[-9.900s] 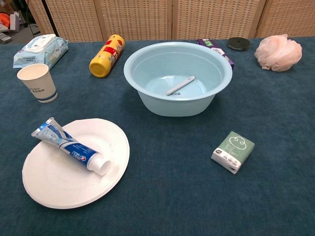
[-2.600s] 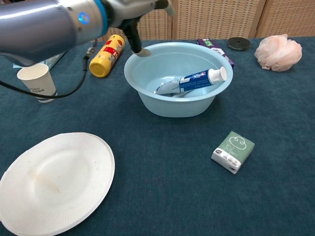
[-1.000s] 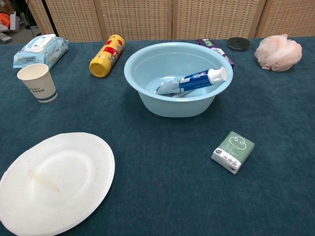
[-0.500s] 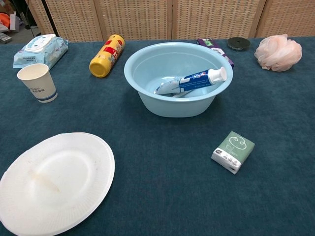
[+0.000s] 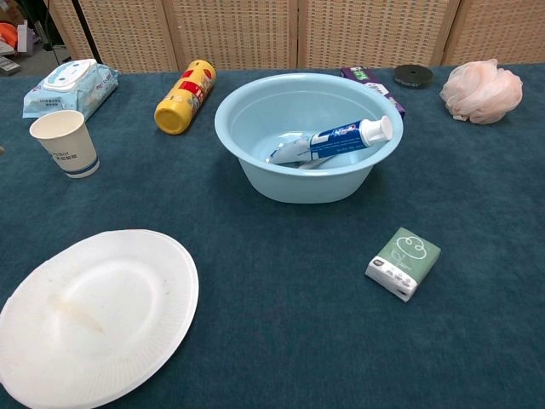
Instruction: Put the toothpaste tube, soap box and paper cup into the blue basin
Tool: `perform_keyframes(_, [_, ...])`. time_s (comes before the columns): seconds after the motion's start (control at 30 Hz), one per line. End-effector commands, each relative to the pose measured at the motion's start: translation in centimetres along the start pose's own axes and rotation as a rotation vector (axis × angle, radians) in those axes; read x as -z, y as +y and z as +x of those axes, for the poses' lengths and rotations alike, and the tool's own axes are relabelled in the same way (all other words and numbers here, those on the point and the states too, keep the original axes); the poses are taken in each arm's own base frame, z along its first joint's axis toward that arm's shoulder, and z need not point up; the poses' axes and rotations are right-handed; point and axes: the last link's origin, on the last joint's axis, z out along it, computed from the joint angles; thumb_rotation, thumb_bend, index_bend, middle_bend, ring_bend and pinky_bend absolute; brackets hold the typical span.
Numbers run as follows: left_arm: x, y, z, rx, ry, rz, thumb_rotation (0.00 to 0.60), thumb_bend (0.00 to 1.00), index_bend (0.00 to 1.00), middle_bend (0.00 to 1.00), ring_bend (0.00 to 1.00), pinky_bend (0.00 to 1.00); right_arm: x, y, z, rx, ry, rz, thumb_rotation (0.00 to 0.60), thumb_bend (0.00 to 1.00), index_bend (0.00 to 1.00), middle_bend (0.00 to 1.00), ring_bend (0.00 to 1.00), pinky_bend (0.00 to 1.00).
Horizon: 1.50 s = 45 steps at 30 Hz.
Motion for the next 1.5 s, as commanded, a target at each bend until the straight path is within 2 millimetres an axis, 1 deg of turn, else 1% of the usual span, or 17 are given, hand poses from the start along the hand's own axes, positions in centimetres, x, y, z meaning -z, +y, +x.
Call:
perform_keyframes(0.03, [0.0, 0.0, 0.1, 0.003, 0.003, -0.002, 0.6, 0.29, 0.05, 0.0, 0.0, 0.05, 0.1, -0.2, -0.3, -0.005, -0.015, 0.004, 0.6, 0.18, 0.11, 0.0, 0.0, 0.11])
perform_keyframes(0.43, [-0.1, -0.2, 0.1, 0.012, -0.001, 0.003, 0.6, 0.29, 0.05, 0.0, 0.0, 0.05, -0.2, -0.5, -1.2, -0.013, -0.043, -0.008, 0.6, 0.21, 0.11, 0.0, 0.0, 0.11])
perform_keyframes(0.53, [-0.1, -0.2, 0.1, 0.013, 0.001, 0.0, 0.6, 0.29, 0.05, 0.0, 0.0, 0.05, -0.3, -0.6, -1.1, -0.011, -0.027, -0.006, 0.6, 0.21, 0.17, 0.05, 0.01, 0.14])
perform_keyframes(0.63, [-0.1, -0.1, 0.1, 0.015, 0.002, -0.001, 0.6, 0.3, 0.05, 0.0, 0.0, 0.05, -0.4, -0.7, -1.0, -0.015, 0.006, -0.008, 0.6, 0.21, 0.29, 0.16, 0.1, 0.24])
perform_keyframes(0.7, [-0.1, -0.1, 0.1, 0.017, 0.004, -0.001, 0.6, 0.3, 0.05, 0.0, 0.0, 0.05, -0.5, -0.7, -0.9, -0.016, 0.032, -0.01, 0.6, 0.21, 0.4, 0.23, 0.18, 0.3])
perform_keyframes(0.8, [-0.1, -0.2, 0.2, 0.018, 0.005, -0.001, 0.6, 0.3, 0.05, 0.0, 0.0, 0.05, -0.4, -0.6, -0.8, -0.016, 0.059, -0.015, 0.6, 0.21, 0.5, 0.32, 0.27, 0.36])
perform_keyframes(0.9, [-0.1, -0.1, 0.2, 0.02, 0.006, -0.002, 0.6, 0.3, 0.05, 0.0, 0.0, 0.05, -0.4, -0.5, -0.6, -0.017, 0.083, -0.016, 0.6, 0.21, 0.57, 0.39, 0.35, 0.42])
perform_keyframes(1.0, [-0.1, -0.2, 0.2, 0.023, 0.008, -0.001, 0.6, 0.3, 0.05, 0.0, 0.0, 0.05, -0.4, -0.5, -0.6, -0.016, 0.097, -0.013, 0.6, 0.21, 0.62, 0.46, 0.43, 0.47])
perform_keyframes(1.1, [-0.1, -0.2, 0.2, 0.024, 0.008, 0.001, 0.6, 0.3, 0.05, 0.0, 0.0, 0.05, -0.4, -0.7, -0.4, -0.014, 0.11, -0.008, 0.6, 0.21, 0.65, 0.51, 0.48, 0.5])
perform_keyframes(1.5, [-0.1, -0.4, 0.4, 0.033, 0.018, 0.006, 0.6, 0.3, 0.05, 0.0, 0.0, 0.05, -0.1, -1.1, 0.2, -0.004, 0.129, 0.008, 0.6, 0.23, 0.7, 0.57, 0.54, 0.55])
